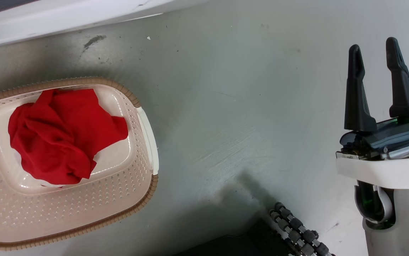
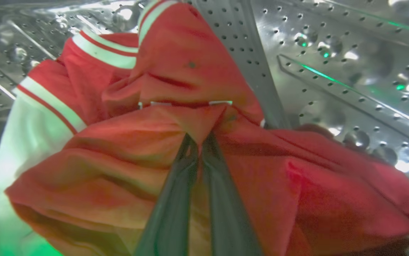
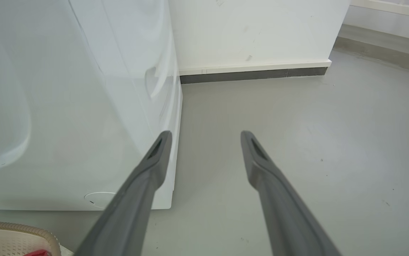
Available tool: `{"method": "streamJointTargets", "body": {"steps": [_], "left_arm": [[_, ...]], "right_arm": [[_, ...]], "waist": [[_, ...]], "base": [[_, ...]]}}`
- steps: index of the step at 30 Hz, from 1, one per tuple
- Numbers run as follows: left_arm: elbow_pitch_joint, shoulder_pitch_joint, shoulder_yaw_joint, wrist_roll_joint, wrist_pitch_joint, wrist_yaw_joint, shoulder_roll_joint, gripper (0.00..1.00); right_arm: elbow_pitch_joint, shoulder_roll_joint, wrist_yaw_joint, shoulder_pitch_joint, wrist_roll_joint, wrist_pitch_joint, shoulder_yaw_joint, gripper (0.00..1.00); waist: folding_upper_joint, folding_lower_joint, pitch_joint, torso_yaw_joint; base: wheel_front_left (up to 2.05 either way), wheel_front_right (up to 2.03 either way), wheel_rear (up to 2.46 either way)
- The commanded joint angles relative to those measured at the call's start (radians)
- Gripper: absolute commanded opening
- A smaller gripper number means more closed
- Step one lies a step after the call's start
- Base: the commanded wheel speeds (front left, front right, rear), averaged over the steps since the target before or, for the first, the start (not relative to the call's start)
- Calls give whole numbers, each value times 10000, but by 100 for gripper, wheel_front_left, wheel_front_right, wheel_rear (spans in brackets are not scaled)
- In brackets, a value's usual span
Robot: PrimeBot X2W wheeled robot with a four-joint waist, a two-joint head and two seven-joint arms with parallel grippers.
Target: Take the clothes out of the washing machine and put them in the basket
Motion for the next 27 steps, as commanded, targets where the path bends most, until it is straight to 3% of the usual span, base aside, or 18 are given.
{"method": "streamJointTargets", "body": {"steps": [1, 14, 27], "left_arm": [[109, 276, -26, -40, -90, -5, 18, 0], [339, 517, -199, -442, -1746, -4, 90, 0], [-58, 3143, -624, -1904, -4066, -5, -509, 0]], "right_arm": [[26, 21, -7, -104, -21, -24, 6, 100], [239, 21, -7, 105, -328, -24, 97, 100], [658, 16, -7, 920, -1062, -24, 154, 100]], "waist": [[0, -1, -37, 14], [0, -1, -856, 218], [0, -1, -3102, 1001]], "base": [[0, 0, 0], [0, 0, 0], [0, 0, 0]]}}
